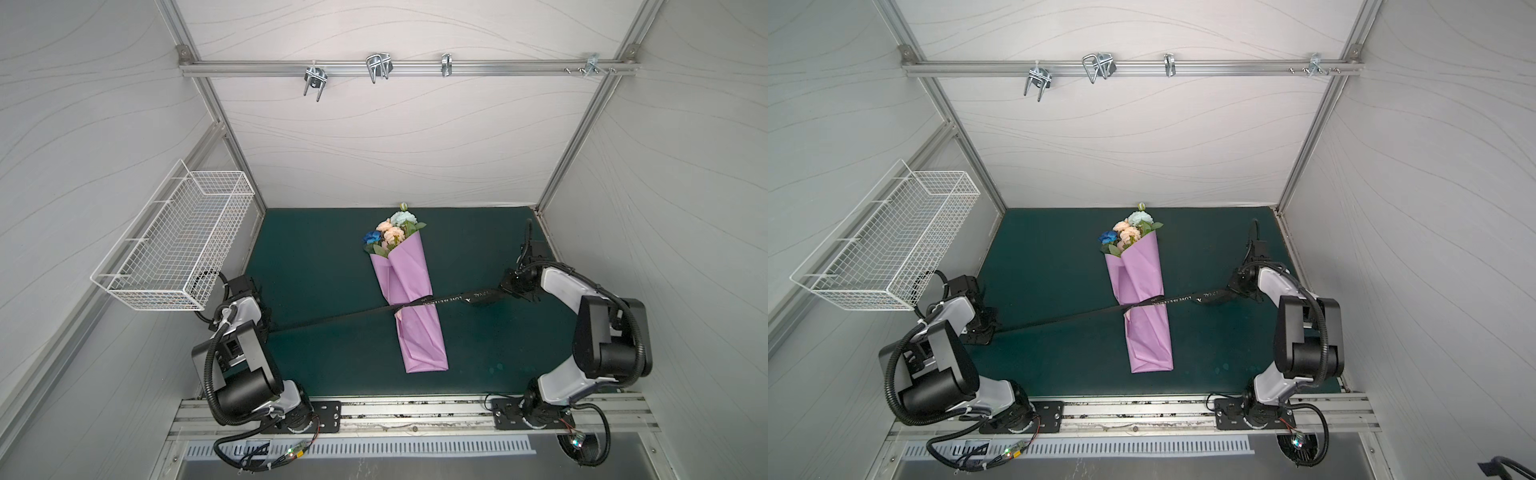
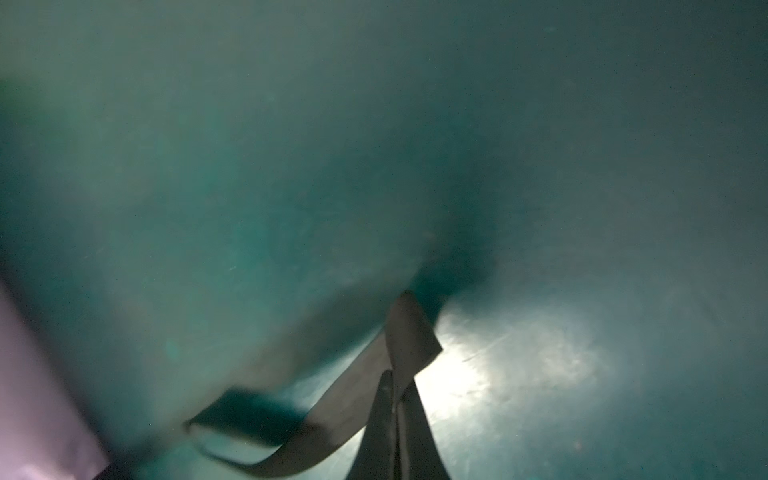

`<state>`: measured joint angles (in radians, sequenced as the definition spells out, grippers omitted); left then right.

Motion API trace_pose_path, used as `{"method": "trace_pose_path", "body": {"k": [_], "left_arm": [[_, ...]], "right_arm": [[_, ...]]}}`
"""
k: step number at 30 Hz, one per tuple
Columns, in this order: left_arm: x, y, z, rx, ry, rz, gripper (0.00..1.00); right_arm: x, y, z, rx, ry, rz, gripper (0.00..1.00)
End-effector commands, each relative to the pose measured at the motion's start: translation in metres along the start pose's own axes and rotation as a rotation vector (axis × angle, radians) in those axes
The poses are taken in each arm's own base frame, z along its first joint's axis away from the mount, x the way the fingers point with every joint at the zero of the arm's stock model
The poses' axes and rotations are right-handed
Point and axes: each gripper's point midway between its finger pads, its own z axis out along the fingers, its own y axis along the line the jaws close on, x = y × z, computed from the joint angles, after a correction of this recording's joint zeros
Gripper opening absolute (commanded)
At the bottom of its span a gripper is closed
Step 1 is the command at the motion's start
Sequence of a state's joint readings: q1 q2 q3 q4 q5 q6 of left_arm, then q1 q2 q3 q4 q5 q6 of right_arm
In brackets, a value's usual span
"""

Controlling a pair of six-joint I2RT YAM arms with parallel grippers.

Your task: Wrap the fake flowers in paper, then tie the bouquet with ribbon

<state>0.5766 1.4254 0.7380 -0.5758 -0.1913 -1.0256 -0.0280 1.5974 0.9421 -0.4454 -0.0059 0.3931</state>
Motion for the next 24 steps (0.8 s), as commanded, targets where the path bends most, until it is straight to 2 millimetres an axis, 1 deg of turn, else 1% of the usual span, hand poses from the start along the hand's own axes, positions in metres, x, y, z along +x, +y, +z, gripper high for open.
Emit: {"method": "trace_pose_path", "body": {"k": [1, 9, 14, 18, 20, 24], "left_arm": [[-0.026, 0.003, 0.000, -0.026, -0.053, -0.057, 0.00], [-0.048, 0.005, 0.010, -0.049, -0.044, -0.126, 0.00], [-0.063, 0.008, 0.013, -0.044, -0.048, -0.172, 0.00], [-0.077, 0.009, 0.011, -0.031, -0.063, -0.212, 0.00], [-0.087, 0.009, 0.009, -0.026, -0.076, -0.234, 0.00], [-0.109, 0.008, 0.003, -0.011, -0.101, -0.270, 0.00]], "right_arm": [[-0.014, -0.021, 0.001, 0.068, -0.037, 0.053, 0.00], [-0.039, -0.062, -0.009, 0.128, -0.095, 0.155, 0.00], [-0.048, -0.085, -0.015, 0.165, -0.124, 0.207, 0.00], [-0.052, -0.098, -0.020, 0.185, -0.143, 0.236, 0.00], [-0.054, -0.104, -0.022, 0.196, -0.152, 0.247, 0.00], [-0.056, -0.108, -0.023, 0.191, -0.158, 0.261, 0.00]]}}
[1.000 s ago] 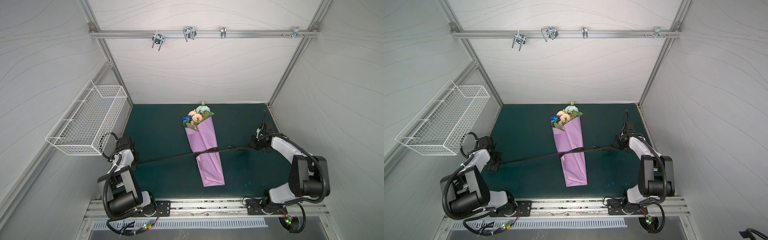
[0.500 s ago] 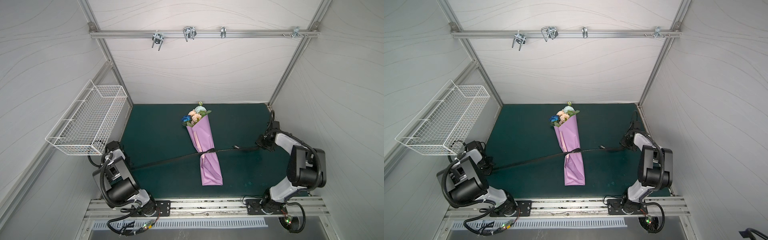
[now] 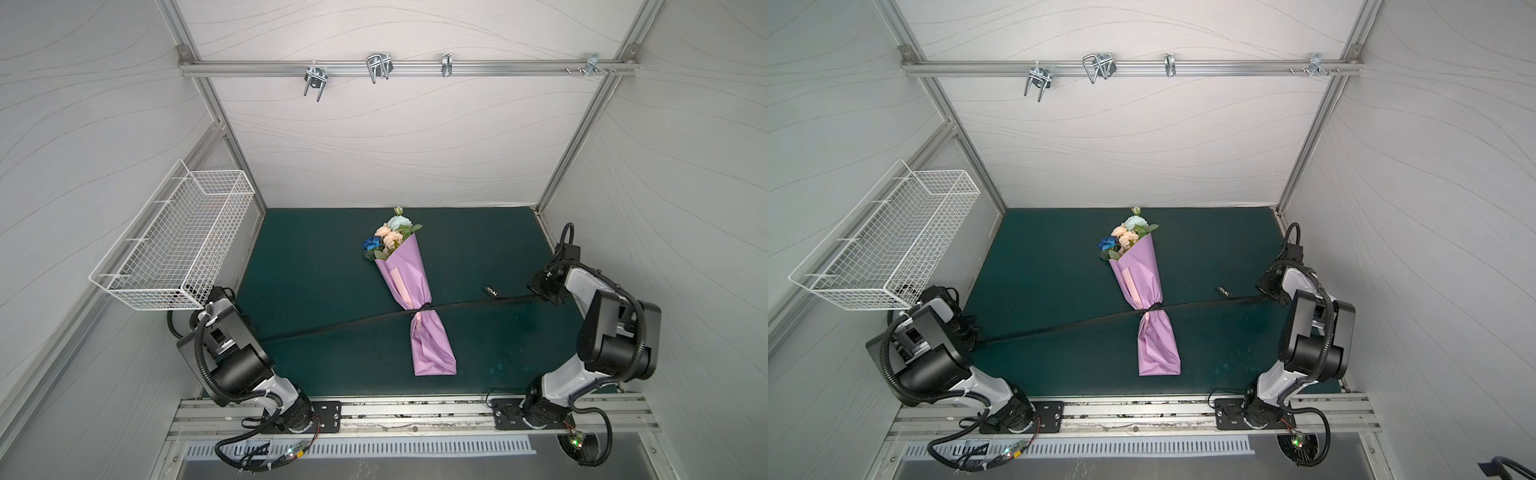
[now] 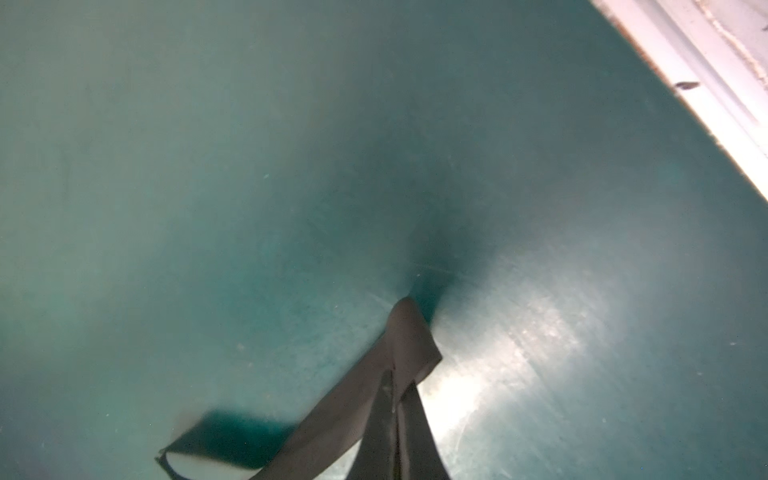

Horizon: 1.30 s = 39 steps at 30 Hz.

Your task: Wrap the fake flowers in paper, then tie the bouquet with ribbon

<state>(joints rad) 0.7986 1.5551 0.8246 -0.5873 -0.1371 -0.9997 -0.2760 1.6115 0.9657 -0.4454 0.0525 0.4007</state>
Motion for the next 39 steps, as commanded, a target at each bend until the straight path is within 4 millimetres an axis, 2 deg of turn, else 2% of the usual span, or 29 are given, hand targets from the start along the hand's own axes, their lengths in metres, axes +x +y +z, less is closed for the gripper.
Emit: {"method": "trace_pose_path", "body": {"k": [1, 5, 7, 9, 16, 19, 22, 25, 27, 30, 33, 35, 37, 39], "left_arm": [[-0.065, -0.024, -0.024, 0.081, -0.149, -0.102, 0.00], [-0.082, -0.024, -0.032, 0.081, -0.186, -0.130, 0.00], [-0.083, -0.035, -0.034, 0.122, -0.173, -0.119, 0.00], [-0.075, -0.048, -0.033, 0.169, -0.137, -0.106, 0.00], [-0.020, -0.097, -0.055, 0.282, -0.134, 0.073, 0.00], [0.008, -0.117, -0.068, 0.351, -0.117, 0.123, 0.00], [0.044, -0.132, -0.077, 0.422, -0.053, 0.170, 0.00], [0.078, -0.135, -0.082, 0.464, -0.003, 0.225, 0.19], [0.089, -0.130, -0.080, 0.467, 0.002, 0.243, 0.20], [0.095, -0.117, -0.072, 0.435, 0.021, 0.228, 0.17], [0.097, -0.109, -0.070, 0.412, 0.018, 0.239, 0.03], [0.107, -0.111, -0.073, 0.444, 0.040, 0.269, 0.00], [0.126, -0.117, -0.081, 0.493, 0.077, 0.333, 0.06], [0.150, -0.120, -0.089, 0.527, 0.134, 0.415, 0.26]], "right_arm": [[-0.024, -0.015, -0.006, 0.055, -0.080, 0.028, 0.00], [-0.021, -0.014, -0.003, 0.050, -0.072, 0.030, 0.00], [-0.016, -0.004, 0.001, 0.000, -0.054, 0.021, 0.00], [-0.011, 0.015, 0.002, -0.046, -0.044, -0.009, 0.00], [0.021, 0.112, -0.005, -0.179, -0.021, -0.233, 0.00], [0.027, 0.140, -0.013, -0.212, -0.025, -0.292, 0.00], [0.027, 0.158, -0.019, -0.231, -0.021, -0.331, 0.00], [0.023, 0.157, -0.024, -0.201, -0.024, -0.333, 0.00], [0.019, 0.152, -0.030, -0.179, -0.045, -0.330, 0.00], [0.017, 0.144, -0.039, -0.156, -0.064, -0.337, 0.00], [0.018, 0.138, -0.048, -0.159, -0.077, -0.331, 0.00], [0.018, 0.137, -0.055, -0.169, -0.096, -0.330, 0.00], [0.015, 0.134, -0.062, -0.170, -0.114, -0.326, 0.00], [0.013, 0.133, -0.069, -0.168, -0.128, -0.327, 0.00]]}}
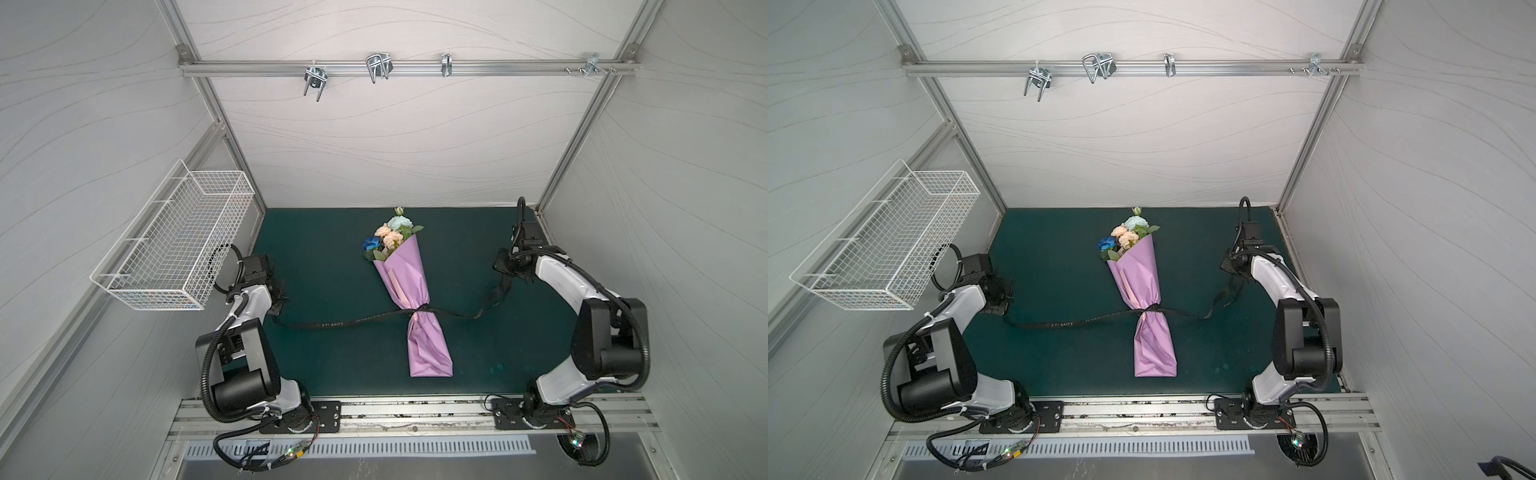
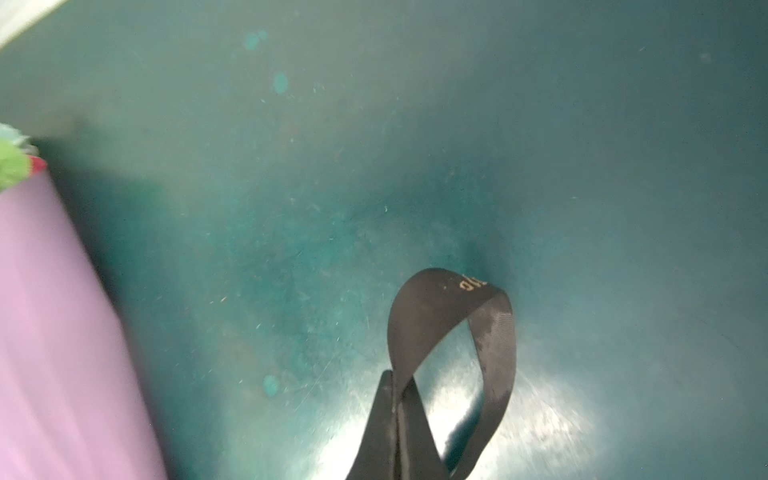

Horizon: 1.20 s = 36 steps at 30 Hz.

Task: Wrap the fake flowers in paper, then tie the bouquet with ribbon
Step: 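Bring both grippers holding ribbon ends back toward the bouquet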

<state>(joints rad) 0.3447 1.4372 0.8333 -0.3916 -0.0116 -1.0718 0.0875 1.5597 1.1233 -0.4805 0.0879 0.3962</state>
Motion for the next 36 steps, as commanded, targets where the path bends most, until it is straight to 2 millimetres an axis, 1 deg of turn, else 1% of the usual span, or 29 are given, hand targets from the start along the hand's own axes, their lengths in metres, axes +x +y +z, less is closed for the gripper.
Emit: {"method": "trace_pose_path", "body": {"k": [1, 2, 3, 4, 6, 7, 10, 12, 13, 17, 22, 25, 28, 30, 33, 36], "left_arm": [[0.035, -0.031, -0.012, 0.112, 0.095, 0.107, 0.48], [0.052, -0.033, -0.014, 0.125, 0.137, 0.141, 0.64], [0.066, -0.032, -0.016, 0.125, 0.165, 0.159, 0.74], [0.082, -0.030, -0.019, 0.132, 0.192, 0.182, 0.79], [0.110, -0.024, -0.026, 0.133, 0.231, 0.214, 0.81], [0.123, -0.016, -0.030, 0.122, 0.244, 0.214, 0.81], [0.147, 0.009, -0.038, 0.088, 0.263, 0.164, 0.82], [0.158, 0.019, -0.041, 0.078, 0.274, 0.150, 0.83], [0.164, 0.022, -0.042, 0.077, 0.289, 0.154, 0.83], [0.194, 0.021, -0.048, 0.096, 0.367, 0.209, 0.85], [0.236, 0.032, -0.041, 0.087, 0.472, 0.242, 0.85], [0.251, 0.032, -0.039, 0.076, 0.495, 0.283, 0.84], [0.255, 0.031, -0.033, 0.071, 0.494, 0.293, 0.83], [0.254, 0.029, -0.027, 0.076, 0.475, 0.298, 0.82], [0.249, 0.028, -0.014, 0.082, 0.422, 0.314, 0.78], [0.241, 0.017, -0.002, 0.133, 0.352, 0.330, 0.76]], "right_arm": [[-0.003, -0.008, -0.019, 0.027, -0.030, -0.001, 0.00], [-0.003, -0.008, -0.021, 0.026, -0.034, -0.003, 0.00], [-0.003, -0.008, -0.023, 0.023, -0.038, -0.004, 0.00], [-0.001, -0.008, -0.024, 0.022, -0.038, -0.004, 0.00], [0.001, -0.008, -0.024, 0.016, -0.034, -0.001, 0.00], [0.004, -0.008, -0.024, 0.013, -0.029, 0.001, 0.00], [0.011, -0.009, -0.021, 0.000, -0.016, 0.008, 0.00], [0.015, -0.009, -0.019, -0.005, -0.012, 0.011, 0.00], [0.016, -0.008, -0.019, -0.010, -0.013, 0.011, 0.00], [0.018, -0.008, -0.017, -0.014, -0.006, 0.007, 0.00], [0.019, -0.007, -0.019, -0.021, -0.010, 0.007, 0.00], [0.019, -0.007, -0.020, -0.024, -0.012, 0.006, 0.00], [0.019, -0.006, -0.020, -0.030, -0.010, 0.006, 0.00], [0.019, -0.006, -0.020, -0.035, -0.013, 0.004, 0.00], [0.020, -0.005, -0.023, -0.044, -0.019, 0.007, 0.00], [0.019, -0.004, -0.028, -0.049, -0.032, 0.005, 0.00]]}}
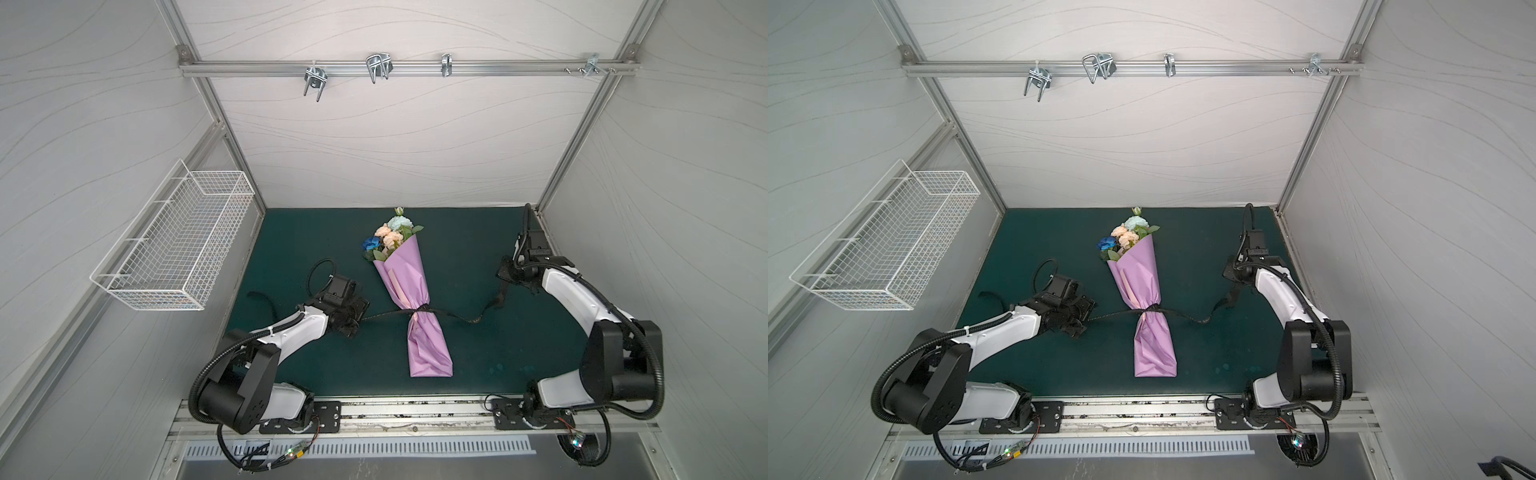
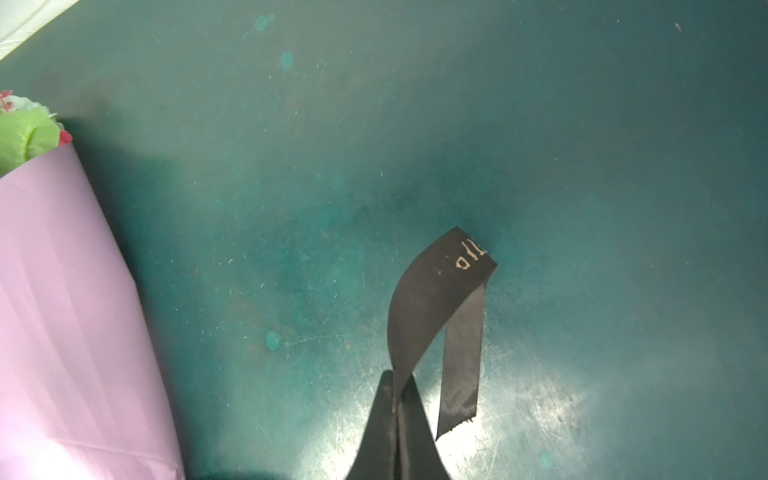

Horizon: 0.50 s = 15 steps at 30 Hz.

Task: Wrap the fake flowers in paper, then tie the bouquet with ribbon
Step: 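Bring both grippers holding ribbon ends back toward the bouquet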

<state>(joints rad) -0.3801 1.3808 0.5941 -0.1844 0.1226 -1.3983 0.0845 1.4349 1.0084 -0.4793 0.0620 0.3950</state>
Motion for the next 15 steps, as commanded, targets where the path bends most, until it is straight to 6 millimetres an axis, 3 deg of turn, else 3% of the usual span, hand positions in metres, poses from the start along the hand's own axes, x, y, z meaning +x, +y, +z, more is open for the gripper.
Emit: {"method": "trace_pose_path", "body": {"k": [1, 3, 9, 13, 15], "left_arm": [[-0.027, 0.005, 0.017, 0.000, -0.129, 0.018, 0.76], [-0.038, 0.003, 0.022, 0.028, -0.159, 0.007, 0.74], [-0.058, -0.011, 0.038, 0.096, -0.198, 0.027, 0.45], [-0.062, -0.032, 0.035, 0.131, -0.209, 0.109, 0.26], [-0.065, -0.047, 0.029, 0.157, -0.225, 0.176, 0.21]], "right_arm": [[-0.006, 0.003, -0.013, -0.023, -0.036, 0.002, 0.00], [-0.007, 0.002, -0.018, -0.020, -0.049, 0.003, 0.00], [-0.012, 0.002, -0.028, -0.026, -0.088, 0.019, 0.00], [-0.012, 0.003, -0.028, -0.026, -0.082, 0.013, 0.00], [-0.011, 0.006, -0.030, -0.042, -0.077, 0.008, 0.00]]}}
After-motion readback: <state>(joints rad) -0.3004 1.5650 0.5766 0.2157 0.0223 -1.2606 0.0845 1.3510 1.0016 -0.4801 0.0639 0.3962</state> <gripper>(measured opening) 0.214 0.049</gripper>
